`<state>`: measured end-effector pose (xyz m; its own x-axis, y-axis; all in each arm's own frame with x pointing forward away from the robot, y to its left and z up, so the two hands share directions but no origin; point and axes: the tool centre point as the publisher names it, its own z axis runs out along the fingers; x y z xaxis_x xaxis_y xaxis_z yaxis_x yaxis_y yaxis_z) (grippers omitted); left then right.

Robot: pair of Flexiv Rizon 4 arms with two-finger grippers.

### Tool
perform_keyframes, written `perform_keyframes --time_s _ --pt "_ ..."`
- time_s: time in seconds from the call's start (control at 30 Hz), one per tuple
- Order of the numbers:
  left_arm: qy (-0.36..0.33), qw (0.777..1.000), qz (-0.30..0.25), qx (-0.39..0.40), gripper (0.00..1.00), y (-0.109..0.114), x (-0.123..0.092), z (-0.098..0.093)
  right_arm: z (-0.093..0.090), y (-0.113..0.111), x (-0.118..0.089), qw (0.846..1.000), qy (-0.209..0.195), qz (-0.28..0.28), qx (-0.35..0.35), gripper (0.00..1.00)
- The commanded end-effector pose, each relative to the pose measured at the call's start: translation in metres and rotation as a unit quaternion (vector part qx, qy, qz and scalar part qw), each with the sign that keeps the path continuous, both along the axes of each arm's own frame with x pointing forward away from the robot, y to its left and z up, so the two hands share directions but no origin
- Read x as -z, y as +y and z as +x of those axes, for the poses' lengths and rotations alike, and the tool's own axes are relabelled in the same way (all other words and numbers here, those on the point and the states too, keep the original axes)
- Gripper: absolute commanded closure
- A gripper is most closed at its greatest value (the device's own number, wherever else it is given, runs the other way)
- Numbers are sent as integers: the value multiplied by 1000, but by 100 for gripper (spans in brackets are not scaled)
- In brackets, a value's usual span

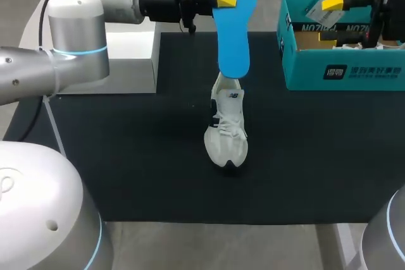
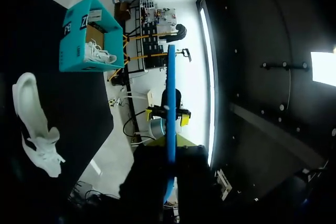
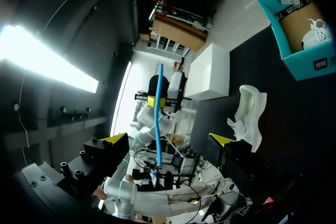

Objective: Take the shoe out of the shoebox, open the shoe tongue, remove and reinsert the insole, then place the shoe into the shoebox

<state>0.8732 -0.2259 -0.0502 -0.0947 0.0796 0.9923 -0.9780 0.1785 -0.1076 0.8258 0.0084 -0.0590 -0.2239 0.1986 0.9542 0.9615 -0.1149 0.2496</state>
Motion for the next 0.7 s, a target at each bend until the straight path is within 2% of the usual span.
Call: perform_keyframes --time_s 0.03,0.17,0.3,0.47,0.7 --pt "0 1000 1 -1 100 0 0 -1 1 0 -9 1000 8 -21 1 0" --pt "0 1000 1 -1 100 0 0 -1 3 1 -20 999 15 -44 7 0" --pt "0 1000 1 -1 100 0 0 -1 3 7 -30 997 42 -62 14 0" --pt "0 1000 1 -1 100 0 0 -1 5 15 -42 996 44 -79 26 0" --pt "0 1000 1 -1 100 0 0 -1 8 31 -64 980 48 -191 31 0"
